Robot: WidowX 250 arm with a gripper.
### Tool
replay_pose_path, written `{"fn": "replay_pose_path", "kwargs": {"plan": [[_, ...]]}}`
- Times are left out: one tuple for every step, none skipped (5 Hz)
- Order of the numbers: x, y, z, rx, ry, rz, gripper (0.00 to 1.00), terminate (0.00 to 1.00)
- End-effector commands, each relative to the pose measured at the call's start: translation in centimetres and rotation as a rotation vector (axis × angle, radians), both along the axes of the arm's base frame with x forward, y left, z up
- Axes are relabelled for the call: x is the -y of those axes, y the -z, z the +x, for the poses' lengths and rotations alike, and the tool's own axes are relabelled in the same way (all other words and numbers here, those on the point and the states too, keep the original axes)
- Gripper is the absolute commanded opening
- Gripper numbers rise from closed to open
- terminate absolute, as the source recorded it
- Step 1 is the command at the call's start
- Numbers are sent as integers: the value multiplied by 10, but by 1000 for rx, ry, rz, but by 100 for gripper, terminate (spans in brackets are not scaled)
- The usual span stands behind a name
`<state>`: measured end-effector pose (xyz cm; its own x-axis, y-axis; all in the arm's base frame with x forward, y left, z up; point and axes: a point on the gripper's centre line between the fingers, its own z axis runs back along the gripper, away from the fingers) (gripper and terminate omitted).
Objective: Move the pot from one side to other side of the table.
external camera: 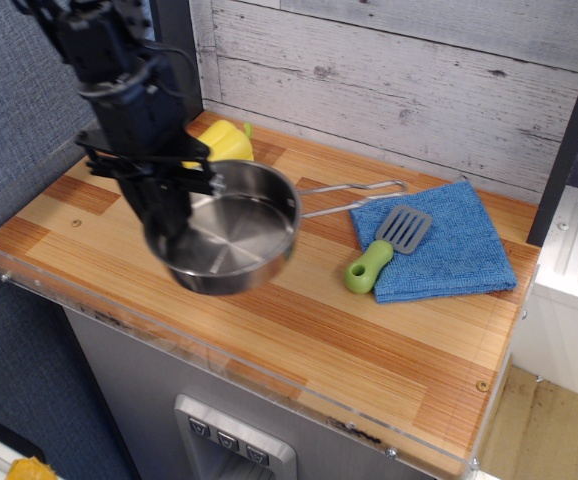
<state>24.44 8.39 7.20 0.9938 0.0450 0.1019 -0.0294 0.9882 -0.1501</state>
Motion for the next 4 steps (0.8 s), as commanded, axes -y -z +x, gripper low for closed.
{"fn": "replay_pose_path", "kwargs": {"plan": [[-38,-9,-1,77,-144,54,0,0],[-55,-9,12,101,-187,68,0,0],[-77,-4,21,102,-220,89,0,0],[-102,9,26,38,-226,56,0,0]]}}
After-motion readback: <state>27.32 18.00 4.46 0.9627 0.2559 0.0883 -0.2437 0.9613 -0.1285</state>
